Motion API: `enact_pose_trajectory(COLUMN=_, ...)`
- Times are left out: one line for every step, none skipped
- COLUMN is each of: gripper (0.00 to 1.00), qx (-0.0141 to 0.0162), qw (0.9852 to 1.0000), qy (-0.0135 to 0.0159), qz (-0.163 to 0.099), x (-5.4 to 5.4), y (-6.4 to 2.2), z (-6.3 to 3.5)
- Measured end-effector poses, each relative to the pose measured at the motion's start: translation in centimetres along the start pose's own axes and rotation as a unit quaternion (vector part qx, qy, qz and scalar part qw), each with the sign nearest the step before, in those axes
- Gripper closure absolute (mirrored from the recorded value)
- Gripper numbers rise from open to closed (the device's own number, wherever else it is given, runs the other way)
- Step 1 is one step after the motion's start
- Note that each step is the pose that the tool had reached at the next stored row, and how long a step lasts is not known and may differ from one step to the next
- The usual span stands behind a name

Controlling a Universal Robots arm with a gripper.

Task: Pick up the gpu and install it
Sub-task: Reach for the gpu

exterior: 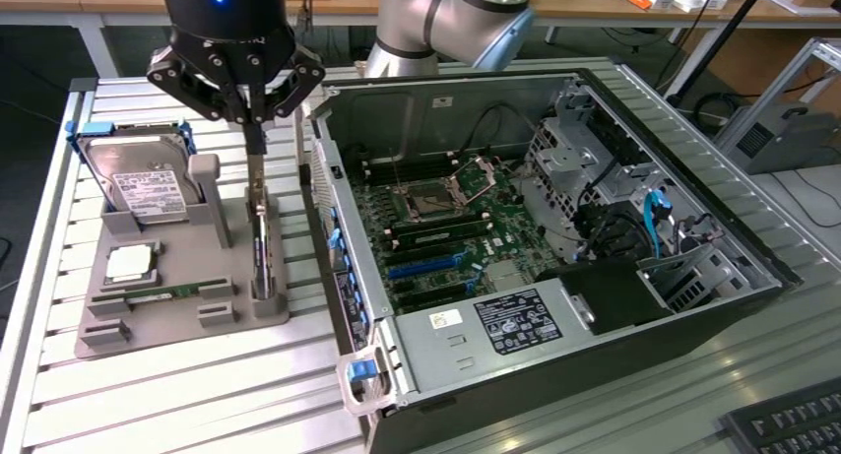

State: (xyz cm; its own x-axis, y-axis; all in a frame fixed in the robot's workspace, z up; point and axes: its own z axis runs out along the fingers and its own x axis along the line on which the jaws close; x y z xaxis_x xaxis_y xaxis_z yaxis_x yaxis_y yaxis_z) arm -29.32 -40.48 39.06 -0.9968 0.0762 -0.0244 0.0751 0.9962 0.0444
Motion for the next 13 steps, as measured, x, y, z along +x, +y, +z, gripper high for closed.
enact_pose_trajectory(gripper=0.89, qx=0.0, qw=1.0, qy=0.0, qz=0.0, x=0.1, y=-0.01, z=0.0)
enact_pose_trajectory(gripper=0.89, qx=0.0, qw=1.0, qy=0.0, qz=0.0, x=0.2, y=-0.01, z=0.0)
enact_pose_trajectory(gripper=0.89, qx=0.0, qw=1.0, qy=0.0, qz=0.0, x=0.4, y=-0.03, z=-0.01)
enact_pose_trajectory(gripper=0.89, qx=0.0, qw=1.0, qy=0.0, qz=0.0, x=0.5, y=-0.04, z=-0.01)
enact_pose_trajectory(gripper=0.89, qx=0.0, qw=1.0, qy=0.0, qz=0.0, x=0.7, y=-0.05, z=-0.02)
enact_pose_trajectory(gripper=0.89, qx=0.0, qw=1.0, qy=0.0, qz=0.0, x=0.9, y=-0.07, z=-0.02)
enact_pose_trajectory(gripper=0.89, qx=0.0, qw=1.0, qy=0.0, qz=0.0, x=1.0, y=-0.07, z=-0.03)
enact_pose_trajectory(gripper=0.89, qx=0.0, qw=1.0, qy=0.0, qz=0.0, x=1.1, y=-0.09, z=-0.03)
enact_pose_trajectory(gripper=0.89, qx=0.0, qw=1.0, qy=0.0, qz=0.0, x=1.3, y=-0.1, z=-0.04)
enact_pose_trajectory(gripper=0.89, qx=0.0, qw=1.0, qy=0.0, qz=0.0, x=1.5, y=-0.11, z=-0.04)
enact_pose_trajectory(gripper=0.89, qx=0.0, qw=1.0, qy=0.0, qz=0.0, x=1.6, y=-0.12, z=-0.04)
enact_pose_trajectory(gripper=0.89, qx=0.0, qw=1.0, qy=0.0, qz=0.0, x=1.7, y=-0.13, z=-0.04)
enact_pose_trajectory(gripper=0.89, qx=0.0, qw=1.0, qy=0.0, qz=0.0, x=1.8, y=-0.14, z=-0.05)
